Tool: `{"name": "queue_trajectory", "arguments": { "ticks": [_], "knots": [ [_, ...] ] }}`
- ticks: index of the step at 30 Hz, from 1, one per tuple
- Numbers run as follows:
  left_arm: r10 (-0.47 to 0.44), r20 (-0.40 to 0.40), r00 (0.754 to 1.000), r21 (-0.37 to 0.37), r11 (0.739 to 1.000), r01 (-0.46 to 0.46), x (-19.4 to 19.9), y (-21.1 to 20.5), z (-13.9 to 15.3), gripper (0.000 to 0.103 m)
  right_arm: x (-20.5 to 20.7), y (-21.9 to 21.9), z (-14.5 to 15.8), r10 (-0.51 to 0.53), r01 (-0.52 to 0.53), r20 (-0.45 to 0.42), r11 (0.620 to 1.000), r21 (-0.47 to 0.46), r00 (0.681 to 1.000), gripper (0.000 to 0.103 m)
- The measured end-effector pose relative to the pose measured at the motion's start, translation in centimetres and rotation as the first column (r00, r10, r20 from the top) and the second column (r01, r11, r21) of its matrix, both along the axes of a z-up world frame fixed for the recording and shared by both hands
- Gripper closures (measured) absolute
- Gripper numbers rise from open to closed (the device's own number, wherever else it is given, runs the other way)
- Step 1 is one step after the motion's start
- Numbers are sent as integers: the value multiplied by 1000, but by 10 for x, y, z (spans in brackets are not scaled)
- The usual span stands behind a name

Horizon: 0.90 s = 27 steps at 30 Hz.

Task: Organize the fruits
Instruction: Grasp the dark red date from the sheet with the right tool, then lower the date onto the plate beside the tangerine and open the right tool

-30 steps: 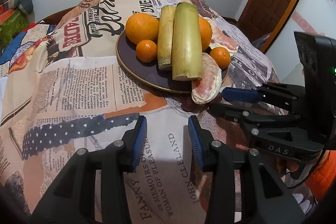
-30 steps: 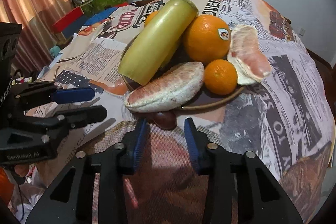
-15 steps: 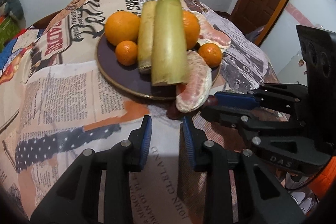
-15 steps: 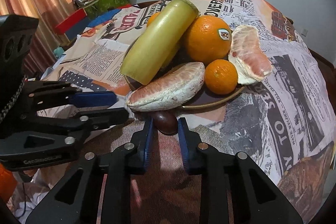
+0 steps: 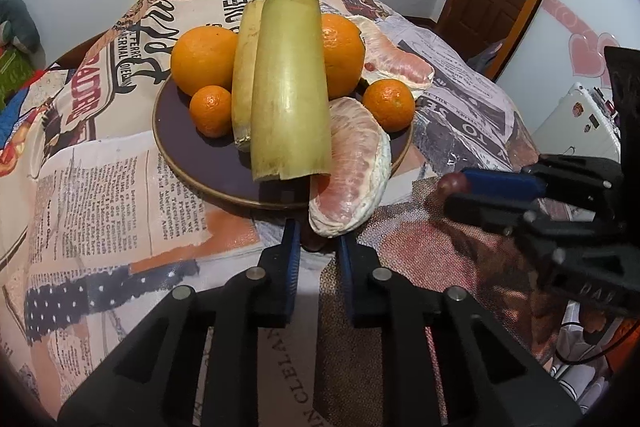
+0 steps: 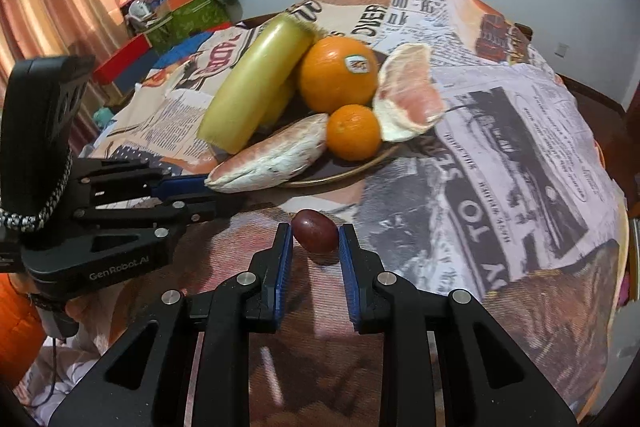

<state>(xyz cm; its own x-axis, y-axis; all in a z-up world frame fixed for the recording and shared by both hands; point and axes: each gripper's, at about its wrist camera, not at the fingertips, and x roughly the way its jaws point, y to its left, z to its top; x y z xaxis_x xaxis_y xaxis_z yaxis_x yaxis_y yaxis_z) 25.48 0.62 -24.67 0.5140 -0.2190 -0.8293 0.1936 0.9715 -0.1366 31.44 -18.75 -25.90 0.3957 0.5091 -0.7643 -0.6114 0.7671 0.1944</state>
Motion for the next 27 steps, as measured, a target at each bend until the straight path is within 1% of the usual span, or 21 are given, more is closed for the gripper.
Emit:
{"name": "queue_trajectory", "arguments": {
  "ticks": [3,9,15,21,27],
  "knots": [
    [4,-3,1000,-11,1000,-4,-3,3,1,85,1,-4,3,-11,11,7,1000,7,1000,81],
    [21,2,1000,-3,1000,-21,-16,13,5,85,-1,-7,12,-21,20,26,999,27,999,81],
    [64,24,998,2,998,-64,-25,30,15,86,0,-8,21,-28,26,47,999,42,998,81],
    [108,66,992,-11,994,-108,-24,46,31,86,4,-8,30,-35,31,75,998,54,997,81],
    [130,114,985,-16,991,-129,-16,53,47,86,15,-8,38,-46,40,103,997,63,994,81]
  ]
}}
